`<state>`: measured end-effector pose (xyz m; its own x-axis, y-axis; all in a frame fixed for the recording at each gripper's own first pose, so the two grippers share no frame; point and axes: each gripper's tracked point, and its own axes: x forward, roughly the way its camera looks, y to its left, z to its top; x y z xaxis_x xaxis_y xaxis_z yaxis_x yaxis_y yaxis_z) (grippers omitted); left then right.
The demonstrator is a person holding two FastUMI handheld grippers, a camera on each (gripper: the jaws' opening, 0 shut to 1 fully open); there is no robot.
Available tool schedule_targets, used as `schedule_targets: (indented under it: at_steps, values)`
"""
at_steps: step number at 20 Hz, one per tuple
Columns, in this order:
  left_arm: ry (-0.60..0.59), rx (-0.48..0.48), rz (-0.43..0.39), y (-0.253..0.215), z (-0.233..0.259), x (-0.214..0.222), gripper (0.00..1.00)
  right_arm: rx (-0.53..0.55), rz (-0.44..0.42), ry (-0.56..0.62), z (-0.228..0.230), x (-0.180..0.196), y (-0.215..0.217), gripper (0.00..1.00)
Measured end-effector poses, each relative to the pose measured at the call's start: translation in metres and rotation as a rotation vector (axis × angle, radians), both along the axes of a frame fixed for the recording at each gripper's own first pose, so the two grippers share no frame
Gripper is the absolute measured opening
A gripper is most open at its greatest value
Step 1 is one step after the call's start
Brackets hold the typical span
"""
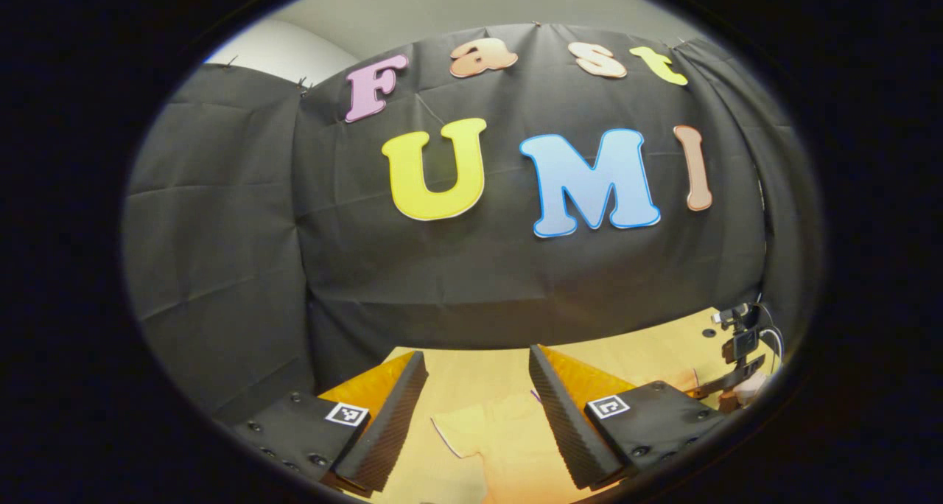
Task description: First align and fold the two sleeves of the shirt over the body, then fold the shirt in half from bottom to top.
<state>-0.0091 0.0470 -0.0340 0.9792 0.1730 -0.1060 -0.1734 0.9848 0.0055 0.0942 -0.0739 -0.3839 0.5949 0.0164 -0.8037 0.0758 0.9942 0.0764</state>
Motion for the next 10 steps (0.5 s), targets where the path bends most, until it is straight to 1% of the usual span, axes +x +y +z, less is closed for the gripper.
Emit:
schedule_targets:
  at_steps: [1,2,3,4,5,6,9,10]
  values:
    - [0.003,-0.004,0.0,-0.0016,-0.0021,0.0028,0.92,0.004,0.005,0.0,0.0017,0.0001,-0.0002,0.86]
    - [0.005,-0.008,-0.002,-0.002,-0.0027,0.0025,0.92,0.01,0.011,0.004,0.0007,0.0004,0.0001,0.69]
    - [0.006,-0.01,-0.002,-0.003,-0.0028,0.0034,0.95,0.018,0.011,0.009,0.0032,0.0001,-0.0001,0.61]
    - [0.008,-0.013,-0.005,-0.0055,-0.0044,0.0049,0.98,0.032,0.008,0.019,0.002,0.0006,0.0005,0.46]
    - [0.011,-0.014,-0.007,-0.0068,-0.0053,0.006,0.98,0.05,-0.006,0.025,0.0039,0.0004,0.0012,0.38]
    - [0.012,-0.015,-0.009,-0.0073,-0.0062,0.0067,0.98,0.064,-0.02,0.036,0.0001,0.0023,0.0021,0.17]
    - [0.015,-0.016,-0.009,-0.0067,-0.0083,0.0084,0.98,0.08,-0.03,0.038,0.0002,0.0036,0.0012,0.17]
    - [0.017,-0.017,-0.009,-0.0063,-0.0078,0.0101,0.98,0.08,-0.023,0.041,0.0016,0.0006,0.0029,0.07]
